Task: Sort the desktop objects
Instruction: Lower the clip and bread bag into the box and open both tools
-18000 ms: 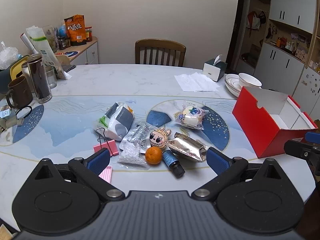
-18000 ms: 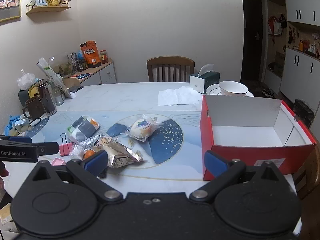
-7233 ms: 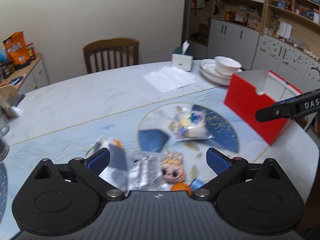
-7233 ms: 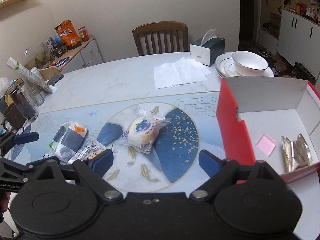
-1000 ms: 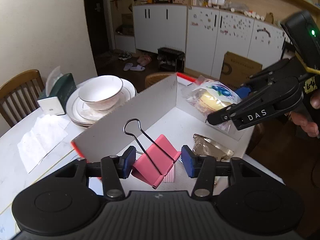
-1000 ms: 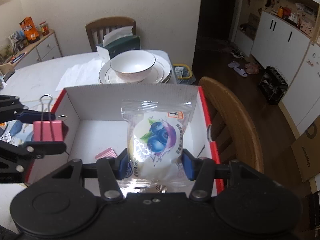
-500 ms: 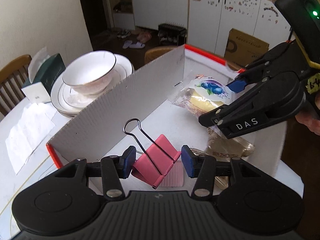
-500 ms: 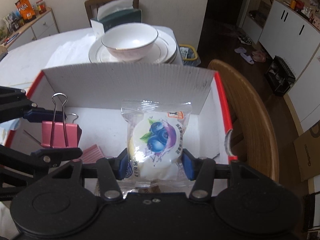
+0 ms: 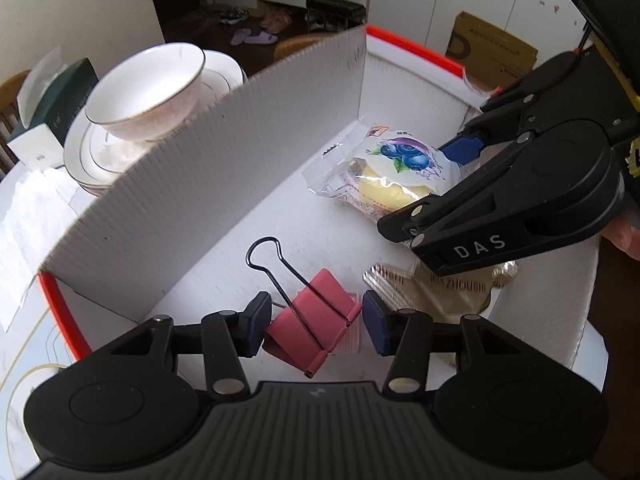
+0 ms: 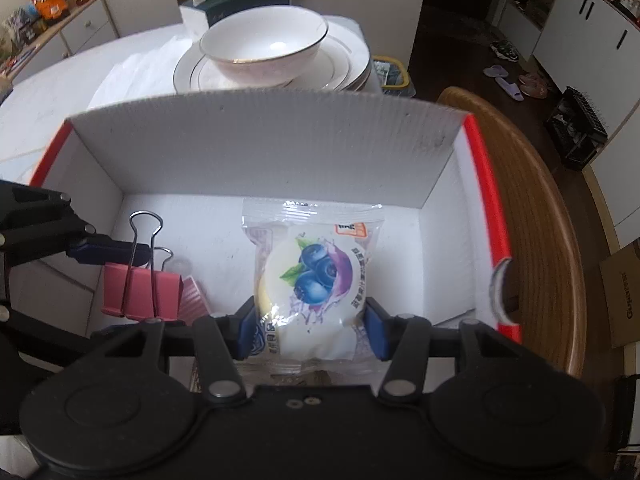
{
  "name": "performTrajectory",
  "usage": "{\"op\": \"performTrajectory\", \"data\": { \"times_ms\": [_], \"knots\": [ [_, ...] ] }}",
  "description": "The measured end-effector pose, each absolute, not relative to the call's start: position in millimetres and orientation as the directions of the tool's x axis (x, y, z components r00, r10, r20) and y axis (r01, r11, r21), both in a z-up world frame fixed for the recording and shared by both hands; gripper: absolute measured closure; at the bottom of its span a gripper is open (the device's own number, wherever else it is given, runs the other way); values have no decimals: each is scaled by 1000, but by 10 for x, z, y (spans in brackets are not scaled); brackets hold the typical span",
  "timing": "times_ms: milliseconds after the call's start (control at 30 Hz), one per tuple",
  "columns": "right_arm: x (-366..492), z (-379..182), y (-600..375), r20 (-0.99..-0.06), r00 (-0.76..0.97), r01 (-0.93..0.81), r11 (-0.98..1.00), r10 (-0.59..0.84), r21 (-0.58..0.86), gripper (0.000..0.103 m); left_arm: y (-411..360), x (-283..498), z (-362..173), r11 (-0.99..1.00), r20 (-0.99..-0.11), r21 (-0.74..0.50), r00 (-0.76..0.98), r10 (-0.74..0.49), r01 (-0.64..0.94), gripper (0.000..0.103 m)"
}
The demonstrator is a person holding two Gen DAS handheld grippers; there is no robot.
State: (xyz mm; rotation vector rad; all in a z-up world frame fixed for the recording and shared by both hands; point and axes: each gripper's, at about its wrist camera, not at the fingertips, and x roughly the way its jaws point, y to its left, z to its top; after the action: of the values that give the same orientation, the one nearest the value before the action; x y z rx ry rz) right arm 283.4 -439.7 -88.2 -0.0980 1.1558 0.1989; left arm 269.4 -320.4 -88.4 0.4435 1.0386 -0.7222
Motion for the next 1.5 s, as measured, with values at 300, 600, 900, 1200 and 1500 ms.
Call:
{"op": "performTrajectory", "data": {
  "times_ms": [300,600,900,1200,1500],
  "knots": [
    [2898,-978,-4355,-928,362,-191,981,93,24,50,-3260,2752,-987,683,-923,-15,252,-290,730,54],
    [2928,-1008,-4308,-933,349,-188,982,89,24,47,-3281,2808,-1019,674,-940,-38,202,-274,737,54],
    [2883,-904,-4337,-924,372,-169,985,94,32,29,-3211,2739,-907,674,-922,-39,233,-308,737,42],
    [2671,-587,-4387,-892,428,-181,981,145,72,25,-3071,2550,-656,683,-877,-58,290,-383,728,40],
    [2285,-201,-4467,-830,512,-220,968,220,121,18,-2909,2295,-359,703,-809,-85,363,-463,706,40]
  ]
}}
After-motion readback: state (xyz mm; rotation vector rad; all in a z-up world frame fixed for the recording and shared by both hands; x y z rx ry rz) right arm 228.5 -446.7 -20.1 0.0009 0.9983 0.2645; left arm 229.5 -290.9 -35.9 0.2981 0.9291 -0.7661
